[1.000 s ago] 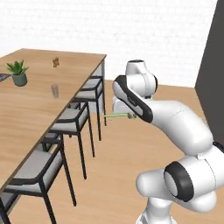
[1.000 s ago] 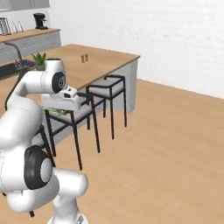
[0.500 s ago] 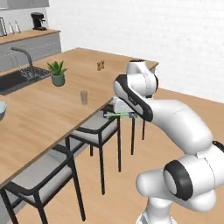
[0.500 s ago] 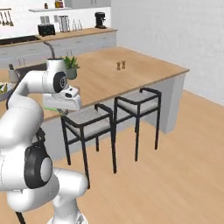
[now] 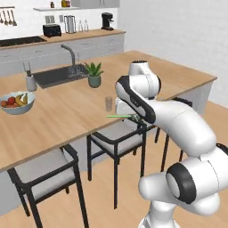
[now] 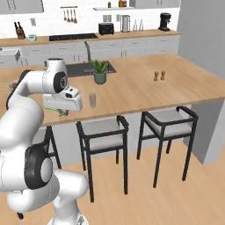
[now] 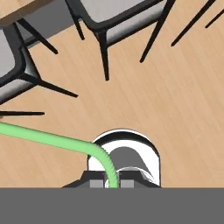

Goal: Take a straw from the drawer in front and place it inside the glass cup on the dining counter.

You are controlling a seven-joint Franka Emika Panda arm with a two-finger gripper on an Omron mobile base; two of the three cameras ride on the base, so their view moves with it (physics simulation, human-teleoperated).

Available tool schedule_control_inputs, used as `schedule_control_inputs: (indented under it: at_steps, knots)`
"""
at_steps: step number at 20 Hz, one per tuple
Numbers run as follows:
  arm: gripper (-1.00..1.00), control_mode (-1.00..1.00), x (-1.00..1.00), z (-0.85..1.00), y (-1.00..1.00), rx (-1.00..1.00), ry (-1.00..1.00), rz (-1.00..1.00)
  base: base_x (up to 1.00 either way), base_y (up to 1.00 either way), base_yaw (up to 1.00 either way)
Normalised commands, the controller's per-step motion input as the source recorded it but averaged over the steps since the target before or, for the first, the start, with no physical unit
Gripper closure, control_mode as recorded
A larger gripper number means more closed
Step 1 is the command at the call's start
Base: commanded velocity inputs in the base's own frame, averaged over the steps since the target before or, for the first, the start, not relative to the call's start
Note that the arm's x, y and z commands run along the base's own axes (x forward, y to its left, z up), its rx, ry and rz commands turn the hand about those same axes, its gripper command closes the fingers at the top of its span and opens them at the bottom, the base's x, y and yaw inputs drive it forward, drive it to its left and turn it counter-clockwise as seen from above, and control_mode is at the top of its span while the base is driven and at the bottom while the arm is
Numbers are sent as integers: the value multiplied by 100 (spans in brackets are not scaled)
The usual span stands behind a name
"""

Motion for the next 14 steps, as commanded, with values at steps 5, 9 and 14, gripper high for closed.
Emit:
schedule_control_inputs:
  at_steps: [5,9,14]
  knots:
    - [100,100,0,0,0,0,0,0,54,-64,57]
    - [100,100,0,0,0,0,0,0,72,-83,45]
    - [100,100,0,0,0,0,0,0,93,-68,33]
